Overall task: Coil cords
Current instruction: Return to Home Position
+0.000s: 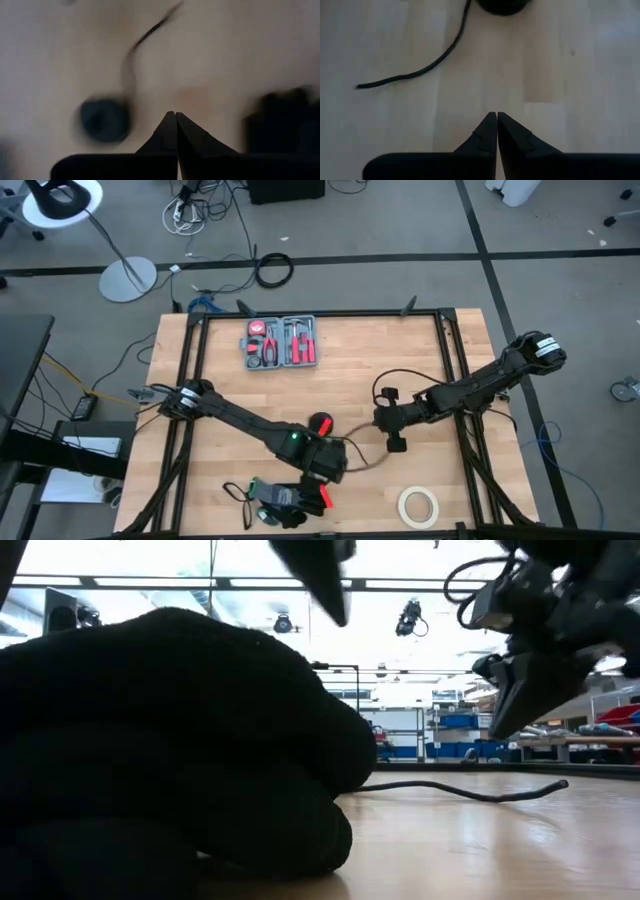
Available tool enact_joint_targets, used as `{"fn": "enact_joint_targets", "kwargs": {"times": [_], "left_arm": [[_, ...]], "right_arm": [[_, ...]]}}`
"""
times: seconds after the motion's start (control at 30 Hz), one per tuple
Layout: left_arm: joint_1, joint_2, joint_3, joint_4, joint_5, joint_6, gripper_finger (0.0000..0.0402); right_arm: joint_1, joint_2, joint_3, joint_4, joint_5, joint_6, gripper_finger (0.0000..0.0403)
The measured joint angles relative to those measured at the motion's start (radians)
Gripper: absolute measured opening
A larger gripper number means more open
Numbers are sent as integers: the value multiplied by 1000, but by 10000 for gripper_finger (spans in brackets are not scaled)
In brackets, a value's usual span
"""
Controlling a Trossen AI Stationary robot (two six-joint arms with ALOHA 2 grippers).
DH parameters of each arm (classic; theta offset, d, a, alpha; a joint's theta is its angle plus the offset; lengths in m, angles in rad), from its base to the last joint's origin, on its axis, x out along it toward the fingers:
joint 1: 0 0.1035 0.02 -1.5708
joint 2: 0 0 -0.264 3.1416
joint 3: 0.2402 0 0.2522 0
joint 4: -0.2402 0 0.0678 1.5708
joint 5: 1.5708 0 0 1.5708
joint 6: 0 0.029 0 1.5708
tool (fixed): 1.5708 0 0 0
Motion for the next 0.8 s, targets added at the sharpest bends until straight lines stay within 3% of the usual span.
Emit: {"fn": "enact_joint_targets", "kwargs": {"times": [0.1, 0.33, 0.5, 0.6, 0.8], "left_arm": [[-13, 1, -57, 175, 102, 89, 0], [-16, 3, -263, 712, 233, 259, 0], [10, 3, -456, 1121, 452, 342, 0], [34, 4, -545, 1239, 549, 343, 0], [49, -48, -652, 1243, 635, 343, 0]], "right_arm": [[-58, 0, -45, 78, 3, -38, 9], [-223, 0, -95, 109, -6, -44, 11], [-292, 0, -97, 111, -154, 34, 11], [-302, -3, -97, 114, -263, 101, 9], [-263, -79, -97, 289, -420, 202, 3]]}}
